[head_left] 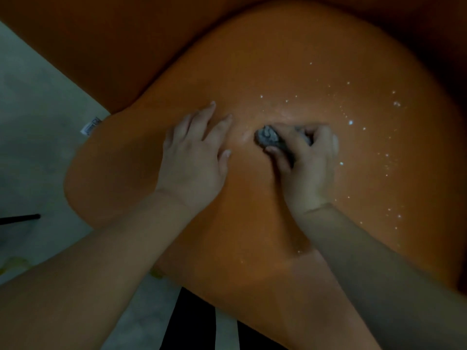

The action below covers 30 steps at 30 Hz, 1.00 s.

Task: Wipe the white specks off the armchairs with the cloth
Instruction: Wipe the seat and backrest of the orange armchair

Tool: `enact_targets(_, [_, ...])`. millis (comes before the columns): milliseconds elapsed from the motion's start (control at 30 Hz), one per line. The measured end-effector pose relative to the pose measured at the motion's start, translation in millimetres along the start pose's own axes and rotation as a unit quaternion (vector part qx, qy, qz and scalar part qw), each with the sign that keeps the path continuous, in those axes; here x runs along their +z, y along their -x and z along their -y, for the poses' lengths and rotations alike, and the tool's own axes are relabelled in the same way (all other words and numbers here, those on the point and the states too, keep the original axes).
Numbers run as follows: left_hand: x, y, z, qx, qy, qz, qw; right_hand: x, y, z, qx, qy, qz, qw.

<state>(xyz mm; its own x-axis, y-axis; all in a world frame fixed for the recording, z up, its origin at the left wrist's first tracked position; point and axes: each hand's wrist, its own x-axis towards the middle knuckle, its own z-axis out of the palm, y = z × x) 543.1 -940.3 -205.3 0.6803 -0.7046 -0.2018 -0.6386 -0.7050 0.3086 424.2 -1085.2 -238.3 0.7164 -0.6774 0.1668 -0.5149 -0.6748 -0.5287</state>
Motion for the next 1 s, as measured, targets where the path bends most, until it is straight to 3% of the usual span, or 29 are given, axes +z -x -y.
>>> enact_targets(100, [-3,-9,-2,-0.006,-0.005,-0.004,1.0,-7,30,7,0.035,0.001,-0.001,0.999])
enact_targets(267, [-4,-20,-5,-0.011,-0.011,-0.004,1.0,-1,-14,2,-0.059,0.012,0.031,0.998])
enact_targets(367, [-6,-25,-7,-0.017,-0.008,0.003,1.0,2,-50,-8,-0.014,0.027,-0.012,0.999])
enact_targets(500, [-8,-33,-7,-0.022,-0.004,0.006,1.0,-4,-15,1,0.039,-0.001,-0.024,0.999])
enact_targets(633, [-8,-38,-8,-0.023,-0.005,0.01,1.0,-3,2,13,-0.058,-0.002,0.054,0.997])
enact_targets(733, [-7,-38,-8,-0.023,-0.005,0.009,1.0,8,-42,14,-0.091,0.016,0.04,0.995])
enact_targets(833, [-6,-38,-4,-0.018,0.003,0.008,1.0,11,-65,7,-0.072,0.022,0.015,0.997])
enact_targets(933, [-8,-39,-3,-0.014,0.006,0.007,1.0,4,-39,3,-0.02,0.022,0.002,1.0])
enact_targets(1000, [-9,-39,-3,-0.018,0.008,0.012,1.0,2,-21,8,-0.032,0.018,0.017,0.999])
